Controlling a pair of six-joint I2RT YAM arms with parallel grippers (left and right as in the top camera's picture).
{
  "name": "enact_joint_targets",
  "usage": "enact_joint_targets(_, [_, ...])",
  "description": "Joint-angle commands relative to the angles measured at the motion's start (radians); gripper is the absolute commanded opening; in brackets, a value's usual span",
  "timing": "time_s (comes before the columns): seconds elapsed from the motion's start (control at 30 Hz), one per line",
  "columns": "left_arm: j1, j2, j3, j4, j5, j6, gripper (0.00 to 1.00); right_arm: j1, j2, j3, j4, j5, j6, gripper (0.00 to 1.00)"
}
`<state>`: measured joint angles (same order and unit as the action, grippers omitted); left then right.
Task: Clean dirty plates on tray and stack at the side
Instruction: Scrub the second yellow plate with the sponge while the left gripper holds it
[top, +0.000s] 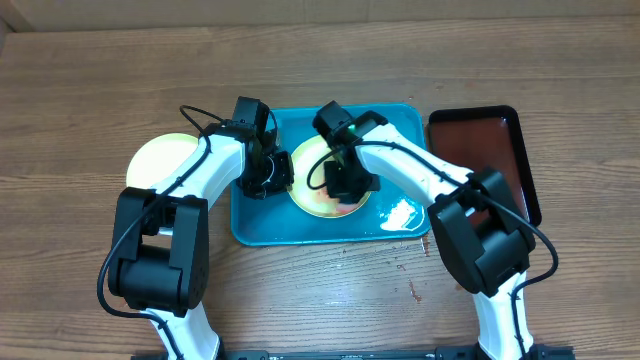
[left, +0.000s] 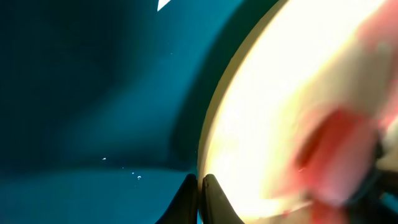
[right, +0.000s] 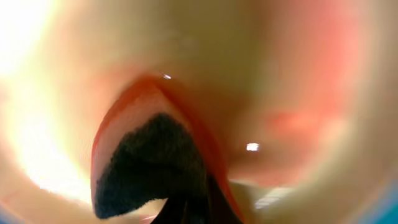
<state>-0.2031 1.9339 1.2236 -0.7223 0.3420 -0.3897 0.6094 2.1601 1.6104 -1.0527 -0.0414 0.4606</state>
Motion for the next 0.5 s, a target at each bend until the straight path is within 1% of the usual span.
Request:
enact_joint_targets(0.0, [-0.005,0.008,0.0,-0.014,-0.008,0.011,0.04,-0.044,0.0,-0.003,-0.016,0.294,0.076,0.04])
enact_joint_targets(0.1, [-0.005,0.008,0.0,-0.032,0.004,0.037,0.04,-0.049,0.0,-0.003,-0.01,0.353,0.094,0.04])
enact_joint_targets(0.23, [-0.006,0.008,0.0,-0.064,0.05,0.089,0.04,-0.049,0.0,-0.004,0.055,0.323,0.093,0.04])
enact_joint_targets(0.37, [-0.007,0.008,0.0,-0.087,0.075,0.107,0.04,-0.046,0.003,-0.008,0.202,0.111,0.018,0.04])
enact_joint_targets(0.47, [-0.007,0.008,0.0,-0.09,0.079,0.107,0.04,-0.042,0.016,-0.008,0.276,0.012,0.003,0.04])
